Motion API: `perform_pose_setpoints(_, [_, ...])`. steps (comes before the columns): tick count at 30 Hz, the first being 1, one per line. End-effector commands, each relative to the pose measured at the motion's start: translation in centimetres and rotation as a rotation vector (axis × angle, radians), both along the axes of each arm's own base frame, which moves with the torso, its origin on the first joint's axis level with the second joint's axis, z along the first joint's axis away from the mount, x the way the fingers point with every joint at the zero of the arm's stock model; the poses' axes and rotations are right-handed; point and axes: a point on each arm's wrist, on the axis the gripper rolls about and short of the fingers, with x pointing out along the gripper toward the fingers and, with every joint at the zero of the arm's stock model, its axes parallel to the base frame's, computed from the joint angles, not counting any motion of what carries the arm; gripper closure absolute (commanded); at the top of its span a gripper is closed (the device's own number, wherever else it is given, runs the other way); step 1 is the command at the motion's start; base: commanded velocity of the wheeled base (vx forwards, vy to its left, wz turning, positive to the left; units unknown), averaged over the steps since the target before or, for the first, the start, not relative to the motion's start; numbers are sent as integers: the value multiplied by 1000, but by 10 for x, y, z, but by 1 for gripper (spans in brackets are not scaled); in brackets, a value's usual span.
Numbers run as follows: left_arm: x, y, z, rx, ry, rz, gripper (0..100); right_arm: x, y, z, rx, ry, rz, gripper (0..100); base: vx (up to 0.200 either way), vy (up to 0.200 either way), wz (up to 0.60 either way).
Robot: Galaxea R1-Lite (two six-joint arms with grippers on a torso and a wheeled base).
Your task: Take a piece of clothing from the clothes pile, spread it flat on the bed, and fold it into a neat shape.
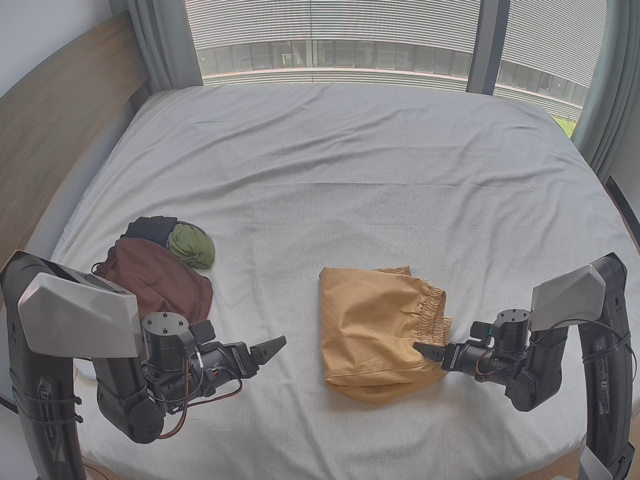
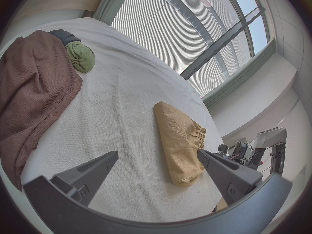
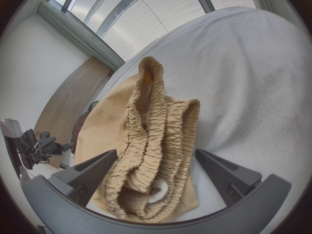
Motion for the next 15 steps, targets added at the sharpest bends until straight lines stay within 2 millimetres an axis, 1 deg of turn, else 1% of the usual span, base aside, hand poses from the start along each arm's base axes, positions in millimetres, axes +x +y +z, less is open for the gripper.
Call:
perform_pose_setpoints(1, [0, 0, -1, 7, -2, -3, 0, -3, 8, -1, 72, 60, 11, 0, 0, 0, 0])
perform_pose_setpoints(4, [0, 0, -1, 18, -11, -10, 0, -3, 12, 0, 119, 81, 8, 0, 0, 0, 0])
perform_pose_setpoints(7, [0, 0, -1, 20, -10, -11, 0, -2, 12, 1, 124, 79, 6, 0, 0, 0, 0])
perform_pose_setpoints(8, [0, 0, -1, 19, -11, -11, 0, 1, 13, 1, 134, 70, 14, 0, 0, 0, 0])
perform_pose_setpoints(15, [0, 0, -1, 19, -11, -11, 0, 5, 16, 4, 199, 90, 5, 0, 0, 0, 0])
